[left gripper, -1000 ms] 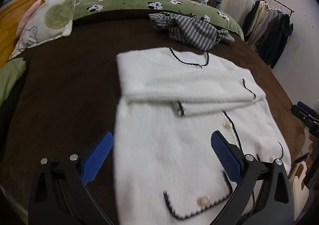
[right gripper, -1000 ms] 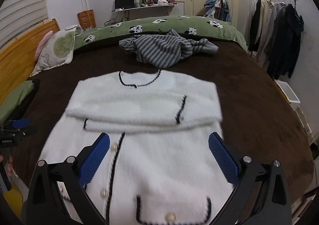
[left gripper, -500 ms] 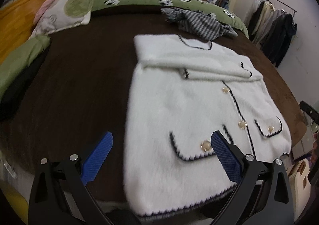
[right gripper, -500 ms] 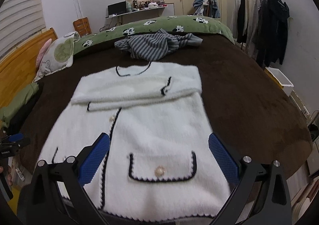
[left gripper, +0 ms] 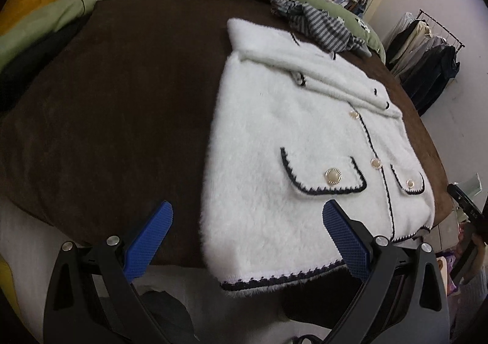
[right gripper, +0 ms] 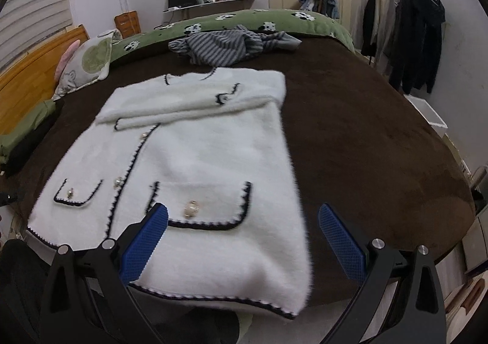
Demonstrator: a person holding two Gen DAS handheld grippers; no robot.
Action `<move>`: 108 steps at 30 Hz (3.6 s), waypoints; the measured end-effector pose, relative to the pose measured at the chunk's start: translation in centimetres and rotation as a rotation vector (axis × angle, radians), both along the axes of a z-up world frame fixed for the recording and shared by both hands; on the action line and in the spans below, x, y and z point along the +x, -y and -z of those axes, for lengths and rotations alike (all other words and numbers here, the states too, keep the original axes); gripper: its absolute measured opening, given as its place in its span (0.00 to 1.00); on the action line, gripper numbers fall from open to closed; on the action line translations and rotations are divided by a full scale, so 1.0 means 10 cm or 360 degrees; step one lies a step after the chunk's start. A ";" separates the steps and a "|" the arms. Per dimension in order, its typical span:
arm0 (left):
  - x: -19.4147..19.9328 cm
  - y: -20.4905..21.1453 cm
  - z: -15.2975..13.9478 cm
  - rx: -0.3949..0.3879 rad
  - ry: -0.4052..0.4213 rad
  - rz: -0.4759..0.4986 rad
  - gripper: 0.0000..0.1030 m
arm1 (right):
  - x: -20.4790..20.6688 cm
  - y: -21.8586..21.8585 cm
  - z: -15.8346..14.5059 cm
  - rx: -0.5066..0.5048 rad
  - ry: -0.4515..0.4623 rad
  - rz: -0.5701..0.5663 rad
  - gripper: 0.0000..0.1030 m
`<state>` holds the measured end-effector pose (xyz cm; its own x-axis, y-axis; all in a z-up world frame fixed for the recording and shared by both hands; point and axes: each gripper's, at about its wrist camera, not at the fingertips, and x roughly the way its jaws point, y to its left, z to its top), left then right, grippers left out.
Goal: Fold large clothes
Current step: 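Move the right gripper to the cardigan hem edge beside the pocket, then close the right gripper on the hem and lift it across the body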
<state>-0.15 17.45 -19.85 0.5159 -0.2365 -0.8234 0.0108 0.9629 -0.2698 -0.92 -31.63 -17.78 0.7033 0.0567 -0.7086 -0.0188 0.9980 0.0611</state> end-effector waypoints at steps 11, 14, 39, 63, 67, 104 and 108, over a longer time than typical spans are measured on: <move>-0.07 -0.02 0.29 0.0065 -0.0104 0.0063 0.94 | -0.04 0.38 0.49 0.0184 -0.0123 -0.0038 0.94; -0.07 -0.02 0.36 0.0038 -0.0124 0.0069 0.94 | -0.05 0.37 0.60 0.0263 -0.0107 -0.0076 0.94; -0.03 0.20 0.37 -0.0185 -0.0045 0.0191 0.89 | 0.07 0.21 0.75 0.0334 -0.0161 -0.0103 0.90; 0.05 0.15 0.18 -0.0291 0.0013 0.0177 0.14 | 0.02 0.10 0.43 0.0239 -0.0150 -0.0084 0.10; -0.02 0.10 0.11 -0.0205 0.0047 0.0169 0.14 | -0.09 0.03 0.27 0.0261 -0.0117 -0.0122 0.10; 1.15 0.07 -1.12 -0.0270 0.0378 0.0138 0.11 | 0.91 -0.01 -1.08 0.0114 0.0146 -0.0040 0.09; 1.54 0.09 -1.25 -0.0238 0.0427 0.0131 0.11 | 1.29 -0.01 -1.19 0.0099 0.0175 -0.0020 0.09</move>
<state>15.24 16.53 -7.39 0.6843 -0.3944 -0.6133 0.1770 0.9058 -0.3851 11.94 -31.50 -5.89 0.7754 0.1073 -0.6223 -0.0412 0.9919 0.1198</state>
